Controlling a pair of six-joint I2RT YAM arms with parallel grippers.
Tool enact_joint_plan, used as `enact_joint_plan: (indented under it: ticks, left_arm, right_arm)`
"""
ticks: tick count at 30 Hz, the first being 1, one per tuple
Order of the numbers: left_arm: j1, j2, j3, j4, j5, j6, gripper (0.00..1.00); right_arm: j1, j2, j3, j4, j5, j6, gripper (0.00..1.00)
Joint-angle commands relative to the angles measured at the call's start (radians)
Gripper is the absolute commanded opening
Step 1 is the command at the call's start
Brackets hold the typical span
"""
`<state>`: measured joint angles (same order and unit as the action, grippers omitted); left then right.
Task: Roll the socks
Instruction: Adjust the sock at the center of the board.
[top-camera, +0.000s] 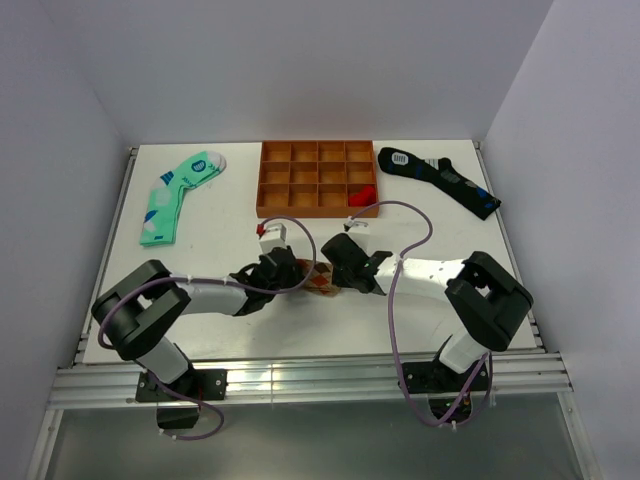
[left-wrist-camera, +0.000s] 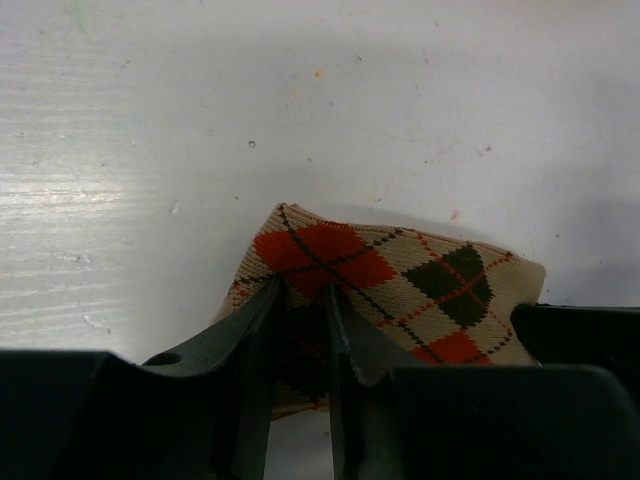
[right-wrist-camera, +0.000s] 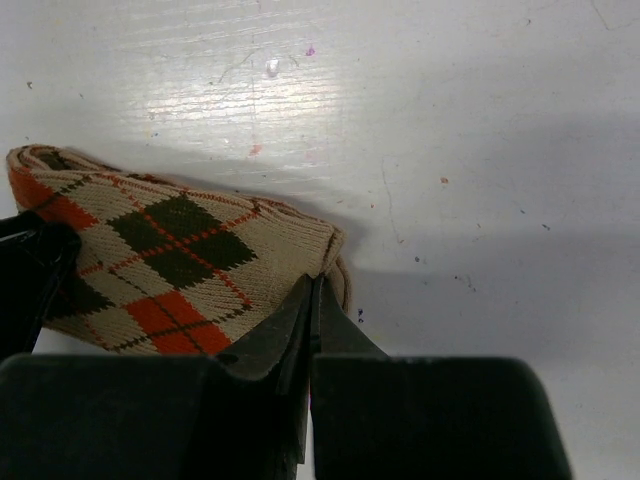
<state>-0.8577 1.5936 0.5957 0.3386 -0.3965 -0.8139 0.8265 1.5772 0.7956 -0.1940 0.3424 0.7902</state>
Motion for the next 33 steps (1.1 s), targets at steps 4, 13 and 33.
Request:
enact_joint_plan:
  ticks: [4, 13, 33]
  left_arm:
    - [0.000, 0.091, 0.021, -0.088, -0.005, -0.047, 0.28]
    - [0.000, 0.094, -0.004, -0.173, -0.082, -0.149, 0.28]
    - [0.000, 0.051, -0.056, -0.177, -0.070, -0.186, 0.27]
  right_arm:
    - [-0.007, -0.020, 0.001, -0.018, 0.024, -0.005, 0.00]
    - [-0.020, -0.149, 0.027, -0.111, 0.084, -0.022, 0.00]
    - [-0.081, -0.062, -0.055, 0.016, 0.000, -0.037, 0.02]
